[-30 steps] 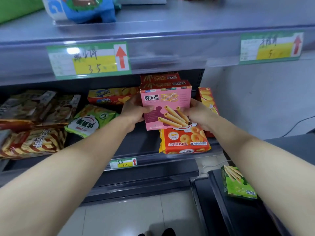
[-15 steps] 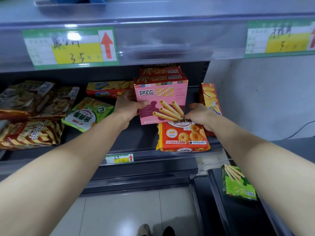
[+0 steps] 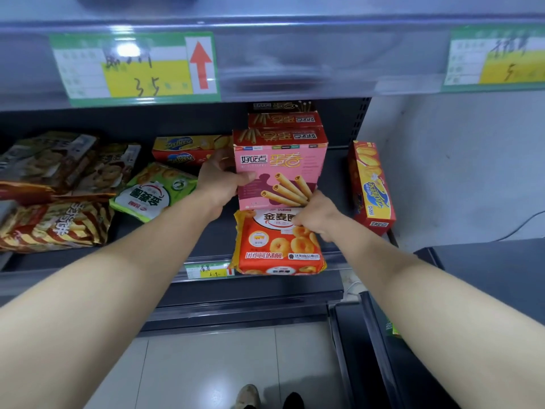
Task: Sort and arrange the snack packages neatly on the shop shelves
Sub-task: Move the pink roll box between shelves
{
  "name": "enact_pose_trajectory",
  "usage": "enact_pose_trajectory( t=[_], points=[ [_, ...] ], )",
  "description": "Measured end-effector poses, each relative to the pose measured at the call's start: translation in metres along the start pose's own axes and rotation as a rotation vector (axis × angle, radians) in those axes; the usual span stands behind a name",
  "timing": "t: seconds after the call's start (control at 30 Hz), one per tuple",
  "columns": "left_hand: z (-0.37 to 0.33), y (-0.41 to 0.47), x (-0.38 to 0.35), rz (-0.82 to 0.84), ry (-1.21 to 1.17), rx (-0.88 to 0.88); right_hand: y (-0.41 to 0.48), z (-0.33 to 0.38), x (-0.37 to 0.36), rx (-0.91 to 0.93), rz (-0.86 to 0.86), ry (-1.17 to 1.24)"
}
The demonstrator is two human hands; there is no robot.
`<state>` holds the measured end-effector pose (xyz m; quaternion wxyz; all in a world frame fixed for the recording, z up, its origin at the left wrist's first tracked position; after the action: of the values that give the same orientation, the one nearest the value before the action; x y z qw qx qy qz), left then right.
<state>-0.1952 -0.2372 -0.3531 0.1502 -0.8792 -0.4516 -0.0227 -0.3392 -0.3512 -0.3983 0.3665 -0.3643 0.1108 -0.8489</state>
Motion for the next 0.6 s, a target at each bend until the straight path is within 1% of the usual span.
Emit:
enact_pose_trajectory(
  t=[0.1, 0.27, 0.37, 0.43, 0.5, 0.6],
  points=[
    [0.001, 0.003, 0.005, 0.009, -0.014, 0.015, 0.0, 0.002, 0.005, 0.047, 0.0, 0.141],
    [0.003, 0.005, -0.006, 0.046, -0.043, -0.014, 0.002, 0.006, 0.019, 0.15, -0.17, 0.336],
    [0.007, 0.006, -0.015, 0.061, -0.084, -0.027, 0.005, 0.002, 0.026, 0.194, -0.27, 0.347],
    [0.015, 0.007, -0.02, 0.053, -0.056, 0.0, 0.006, -0.003, 0.027, 0.175, -0.257, 0.329],
    [0.026, 0.007, -0.022, 0.042, 0.011, 0.044, 0.007, -0.008, 0.021, 0.126, -0.187, 0.291],
    [0.036, 0.007, -0.023, 0.032, 0.058, 0.054, 0.007, -0.012, 0.011, 0.009, -0.089, 0.35]
  ],
)
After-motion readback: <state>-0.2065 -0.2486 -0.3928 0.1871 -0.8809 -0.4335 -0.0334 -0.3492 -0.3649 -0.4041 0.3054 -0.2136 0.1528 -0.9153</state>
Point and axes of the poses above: each hand's wrist, its own y-axis towards the middle knuckle, its own x-axis out of the back of the hand, z = x × y, the point moved 2 cm from there along y, towards the middle knuckle
